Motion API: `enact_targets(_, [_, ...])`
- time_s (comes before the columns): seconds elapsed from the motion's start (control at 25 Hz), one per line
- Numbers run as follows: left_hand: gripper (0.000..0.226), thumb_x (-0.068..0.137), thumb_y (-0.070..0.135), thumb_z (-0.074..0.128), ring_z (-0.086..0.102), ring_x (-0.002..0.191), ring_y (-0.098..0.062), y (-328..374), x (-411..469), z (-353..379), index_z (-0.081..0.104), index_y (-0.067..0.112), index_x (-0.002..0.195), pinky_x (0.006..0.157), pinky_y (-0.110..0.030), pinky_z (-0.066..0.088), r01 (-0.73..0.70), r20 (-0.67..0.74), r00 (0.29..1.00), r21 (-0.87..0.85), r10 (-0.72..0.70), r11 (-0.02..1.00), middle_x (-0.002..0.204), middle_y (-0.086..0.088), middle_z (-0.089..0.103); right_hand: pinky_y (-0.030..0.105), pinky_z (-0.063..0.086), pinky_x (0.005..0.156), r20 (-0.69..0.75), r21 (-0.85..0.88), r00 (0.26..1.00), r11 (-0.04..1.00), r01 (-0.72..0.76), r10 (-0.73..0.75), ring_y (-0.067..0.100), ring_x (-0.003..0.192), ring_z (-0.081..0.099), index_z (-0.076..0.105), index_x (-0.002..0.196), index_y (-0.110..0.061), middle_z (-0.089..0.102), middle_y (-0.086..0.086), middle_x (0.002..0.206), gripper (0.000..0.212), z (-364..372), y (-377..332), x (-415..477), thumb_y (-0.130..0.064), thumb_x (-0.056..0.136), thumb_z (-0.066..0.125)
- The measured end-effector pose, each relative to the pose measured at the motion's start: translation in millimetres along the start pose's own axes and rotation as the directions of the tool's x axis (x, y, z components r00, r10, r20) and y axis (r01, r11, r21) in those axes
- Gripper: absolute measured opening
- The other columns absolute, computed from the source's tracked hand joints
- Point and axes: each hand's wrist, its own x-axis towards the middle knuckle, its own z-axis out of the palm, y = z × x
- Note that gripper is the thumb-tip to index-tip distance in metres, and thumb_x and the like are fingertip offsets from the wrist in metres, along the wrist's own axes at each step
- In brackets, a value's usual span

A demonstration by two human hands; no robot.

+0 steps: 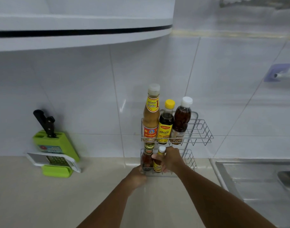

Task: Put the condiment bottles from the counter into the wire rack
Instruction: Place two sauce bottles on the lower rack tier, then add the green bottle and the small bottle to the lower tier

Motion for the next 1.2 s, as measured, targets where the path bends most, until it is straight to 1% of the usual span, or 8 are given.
enact_targets(0.2, [0.059,0.082,0.0,0.053,0.061,0.099,-0.017,-1,-6,-1,0.052,0.021,0.137,0.077,-0.023,0.049,-0.027,-0.006,1.0,-0.012,0.027,1.0,0.118,-0.001,0.063,0.043,0.063,0.085,0.006,-0.131,0.998,0.99,0.061,-0.06,0.028,0.095,0.075,0.063,0.107,-0.014,0.074,0.011,0.107,0.025,2,5,-10,-0.023,0.087,0.076])
enact_targets(0.32, [0.047,0.087,0.002,0.053,0.06,0.086,-0.007,4,-18,-7,0.056,0.017,0.131,0.064,-0.014,0.049,-0.067,-0.022,0.997,-0.013,0.067,0.998,0.117,0.001,0.062,0.043,0.06,0.092,-0.052,-0.09,0.996,0.994,0.061,-0.066,0.03,0.104,0.071,0.06,0.128,-0.008,0.072,0.012,0.114,0.043,0,8,-22,-0.02,0.088,0.069])
enact_targets(0.44, [0.034,0.092,0.001,0.053,0.061,0.066,0.001,9,-33,-20,0.059,0.012,0.123,0.054,-0.009,0.047,-0.111,-0.064,0.992,-0.024,0.109,0.994,0.109,-0.003,0.063,0.031,0.062,0.071,-0.046,0.002,0.995,0.996,0.085,-0.085,0.022,0.083,0.075,0.063,0.129,-0.01,0.072,0.008,0.102,0.039,-5,9,-47,-0.018,0.091,0.067])
enact_targets(0.52, [0.041,0.091,0.009,0.056,0.061,0.078,-0.009,6,-47,-25,0.056,0.011,0.131,0.066,-0.02,0.048,-0.113,-0.082,0.99,-0.007,0.112,0.994,0.118,-0.007,0.065,0.019,0.052,0.047,0.033,0.066,0.995,0.993,0.096,-0.098,0.012,0.057,0.067,0.067,0.125,-0.008,0.067,0.006,0.087,0.03,-4,8,-73,-0.009,0.094,0.064])
enact_targets(0.64, [0.045,0.088,0.01,0.057,0.06,0.086,-0.017,-2,-80,-23,0.056,0.015,0.132,0.073,-0.027,0.047,-0.131,-0.071,0.989,0.028,0.132,0.991,0.122,-0.012,0.065,0.016,0.042,0.039,0.131,0.079,0.985,0.991,0.105,-0.115,0.014,0.05,0.059,0.068,0.122,-0.007,0.068,0.013,0.09,0.029,6,10,-114,-0.005,0.094,0.062])
enact_targets(0.84, [0.042,0.088,0.006,0.055,0.06,0.094,-0.018,-15,-144,-9,0.057,0.016,0.129,0.077,-0.023,0.048,-0.205,-0.074,0.975,0.039,0.208,0.978,0.117,-0.01,0.071,0.022,0.05,0.056,0.344,-0.072,0.911,0.96,0.269,-0.229,0.019,0.072,0.072,0.07,0.109,-0.02,0.078,0.011,0.103,0.017,22,11,-180,-0.026,0.098,0.059])
enact_targets(1.04, [0.045,0.088,-0.011,0.048,0.062,0.099,-0.018,-59,-185,11,0.058,0.007,0.128,0.069,-0.01,0.047,-0.27,-0.145,0.949,0.081,0.279,0.96,0.112,-0.012,0.069,0.025,0.05,0.069,0.428,-0.112,0.84,0.903,0.414,-0.332,0.021,0.083,0.074,0.074,0.11,-0.025,0.077,0.002,0.101,0.03,18,12,-234,-0.048,0.096,0.061])
enact_targets(1.2, [0.064,0.078,-0.025,0.044,0.059,0.117,-0.024,-107,-207,27,0.054,0.006,0.132,0.096,-0.026,0.05,-0.295,-0.173,0.938,0.054,0.3,0.954,0.124,-0.012,0.063,0.033,0.052,0.09,0.54,-0.316,0.785,0.792,0.523,-0.303,0.014,0.108,0.065,0.062,0.134,-0.034,0.07,-0.008,0.117,0.066,17,20,-268,-0.069,0.078,0.07])
